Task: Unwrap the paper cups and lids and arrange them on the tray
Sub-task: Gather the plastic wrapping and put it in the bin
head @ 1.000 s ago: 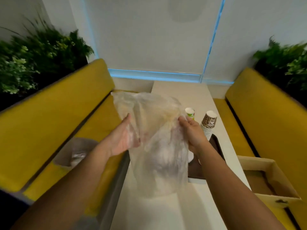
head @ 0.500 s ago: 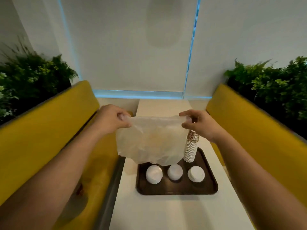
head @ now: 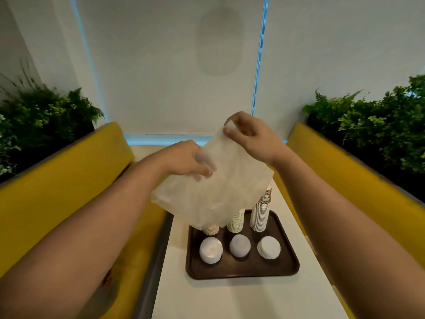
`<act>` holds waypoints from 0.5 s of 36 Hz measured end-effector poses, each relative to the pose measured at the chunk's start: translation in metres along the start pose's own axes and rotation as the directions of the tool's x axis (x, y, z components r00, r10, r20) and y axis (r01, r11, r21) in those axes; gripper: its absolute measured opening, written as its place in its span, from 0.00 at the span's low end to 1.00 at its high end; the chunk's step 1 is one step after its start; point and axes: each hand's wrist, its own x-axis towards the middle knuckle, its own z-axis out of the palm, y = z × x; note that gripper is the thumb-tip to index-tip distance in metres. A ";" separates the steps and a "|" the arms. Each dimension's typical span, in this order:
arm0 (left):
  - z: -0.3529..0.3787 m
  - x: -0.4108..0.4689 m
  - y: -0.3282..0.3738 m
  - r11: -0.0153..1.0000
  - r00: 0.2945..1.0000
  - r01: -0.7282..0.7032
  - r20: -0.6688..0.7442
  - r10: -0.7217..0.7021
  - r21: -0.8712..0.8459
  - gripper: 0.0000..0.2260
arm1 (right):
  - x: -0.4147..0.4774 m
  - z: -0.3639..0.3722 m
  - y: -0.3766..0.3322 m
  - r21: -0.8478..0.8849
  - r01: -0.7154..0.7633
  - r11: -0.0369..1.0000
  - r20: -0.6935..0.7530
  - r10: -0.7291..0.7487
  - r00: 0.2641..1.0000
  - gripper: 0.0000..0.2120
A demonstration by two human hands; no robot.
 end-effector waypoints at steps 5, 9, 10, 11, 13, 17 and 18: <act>-0.001 -0.005 -0.023 0.855 0.992 -0.025 -0.117 -0.042 -0.518 0.07 | -0.028 -0.010 0.035 0.289 -0.174 0.941 -0.201 0.238 0.950 0.32; 0.008 -0.004 -0.033 0.651 0.978 -0.007 -0.139 -0.153 -0.759 0.13 | -0.053 0.020 0.073 0.770 -0.415 0.484 0.079 0.574 0.815 0.48; 0.011 -0.003 -0.033 0.609 0.973 -0.004 -0.144 -0.181 -0.793 0.14 | -0.060 0.030 0.077 0.815 -0.439 0.379 0.200 0.526 0.827 0.49; 0.013 -0.002 -0.032 0.569 0.966 0.003 -0.144 -0.214 -0.822 0.13 | -0.067 0.040 0.078 0.844 -0.448 0.295 0.297 0.440 0.848 0.48; 0.019 0.002 -0.032 0.529 0.948 0.019 -0.153 -0.281 -0.848 0.13 | -0.074 0.056 0.070 0.871 -0.458 0.179 0.385 0.330 0.862 0.46; 0.028 0.004 -0.037 0.579 0.929 0.037 -0.186 -0.321 -0.815 0.13 | -0.065 0.065 0.056 0.877 -0.427 0.220 0.282 0.484 0.828 0.28; 0.029 0.004 -0.039 0.598 0.930 0.051 -0.180 -0.321 -0.800 0.12 | -0.062 0.065 0.058 0.860 -0.416 0.297 0.211 0.535 0.818 0.24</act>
